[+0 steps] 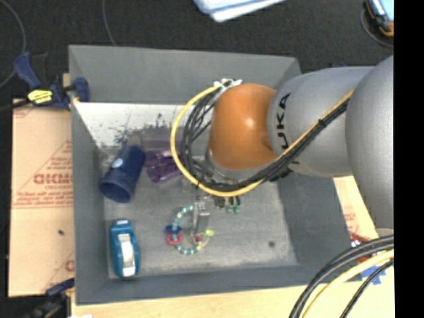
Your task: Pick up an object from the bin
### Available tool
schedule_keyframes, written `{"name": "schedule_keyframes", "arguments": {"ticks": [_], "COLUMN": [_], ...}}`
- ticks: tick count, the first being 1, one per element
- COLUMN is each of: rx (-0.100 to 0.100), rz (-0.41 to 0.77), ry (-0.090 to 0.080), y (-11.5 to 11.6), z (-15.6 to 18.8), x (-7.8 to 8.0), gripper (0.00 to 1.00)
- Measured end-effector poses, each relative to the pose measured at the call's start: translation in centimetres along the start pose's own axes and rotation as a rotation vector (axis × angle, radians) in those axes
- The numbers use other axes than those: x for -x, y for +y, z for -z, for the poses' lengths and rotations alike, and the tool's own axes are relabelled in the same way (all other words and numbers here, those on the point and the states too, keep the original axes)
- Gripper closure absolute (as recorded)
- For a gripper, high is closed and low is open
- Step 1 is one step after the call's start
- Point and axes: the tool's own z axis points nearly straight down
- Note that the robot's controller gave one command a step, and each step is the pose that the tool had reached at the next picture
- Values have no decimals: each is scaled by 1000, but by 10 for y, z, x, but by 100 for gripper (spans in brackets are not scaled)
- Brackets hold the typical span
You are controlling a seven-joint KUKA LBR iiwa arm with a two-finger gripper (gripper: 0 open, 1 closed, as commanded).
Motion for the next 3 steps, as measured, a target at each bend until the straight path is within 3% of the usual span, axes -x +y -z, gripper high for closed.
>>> {"name": "schedule_keyframes", "arguments": {"ticks": [1,2,3], "rx": [1,1,2], "rz": [-3,-39,-73], "ry": [-8,0,-8], "y": [0,-19,-34], "z": [5,-75,-73], "x": [2,0,-8], "gripper": [0,0,100]}}
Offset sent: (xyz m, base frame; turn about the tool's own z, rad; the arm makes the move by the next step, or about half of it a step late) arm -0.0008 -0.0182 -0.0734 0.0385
